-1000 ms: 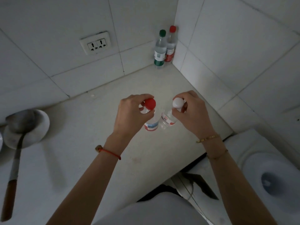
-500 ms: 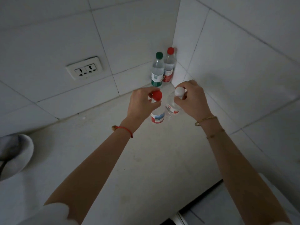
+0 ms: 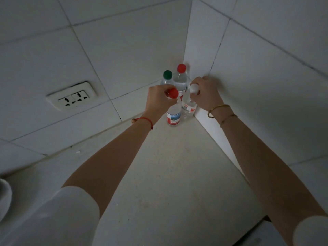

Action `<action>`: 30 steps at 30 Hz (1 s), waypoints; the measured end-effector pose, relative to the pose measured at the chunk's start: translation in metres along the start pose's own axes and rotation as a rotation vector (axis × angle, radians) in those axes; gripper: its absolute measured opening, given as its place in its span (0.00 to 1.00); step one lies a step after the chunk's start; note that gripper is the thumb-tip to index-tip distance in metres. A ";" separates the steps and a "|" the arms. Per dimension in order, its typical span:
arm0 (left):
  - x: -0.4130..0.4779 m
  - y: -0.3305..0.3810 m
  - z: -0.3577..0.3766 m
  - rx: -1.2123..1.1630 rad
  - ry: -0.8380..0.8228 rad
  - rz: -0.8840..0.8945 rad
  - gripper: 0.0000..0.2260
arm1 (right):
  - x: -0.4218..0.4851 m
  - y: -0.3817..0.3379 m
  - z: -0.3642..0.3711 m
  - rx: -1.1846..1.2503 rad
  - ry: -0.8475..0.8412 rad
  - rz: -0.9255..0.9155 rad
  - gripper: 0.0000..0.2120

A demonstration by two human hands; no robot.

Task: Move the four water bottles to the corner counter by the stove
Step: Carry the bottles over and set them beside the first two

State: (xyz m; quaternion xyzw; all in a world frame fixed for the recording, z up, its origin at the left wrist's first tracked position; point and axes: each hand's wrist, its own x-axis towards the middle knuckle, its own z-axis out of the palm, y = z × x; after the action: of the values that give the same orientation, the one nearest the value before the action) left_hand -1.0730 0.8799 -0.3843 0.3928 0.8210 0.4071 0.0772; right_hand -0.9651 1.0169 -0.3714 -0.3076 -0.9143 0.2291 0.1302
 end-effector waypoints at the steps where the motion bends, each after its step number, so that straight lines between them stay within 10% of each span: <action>1: 0.006 -0.001 0.002 -0.004 -0.001 -0.002 0.15 | 0.006 0.002 0.002 -0.005 -0.001 -0.002 0.15; 30: 0.023 -0.011 0.020 0.058 0.013 0.012 0.24 | 0.008 -0.002 0.006 -0.085 0.099 -0.011 0.23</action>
State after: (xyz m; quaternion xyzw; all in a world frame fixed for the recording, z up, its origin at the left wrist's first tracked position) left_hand -1.0862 0.9047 -0.4007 0.3971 0.8307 0.3859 0.0582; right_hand -0.9746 1.0179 -0.3749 -0.3188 -0.9172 0.1740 0.1636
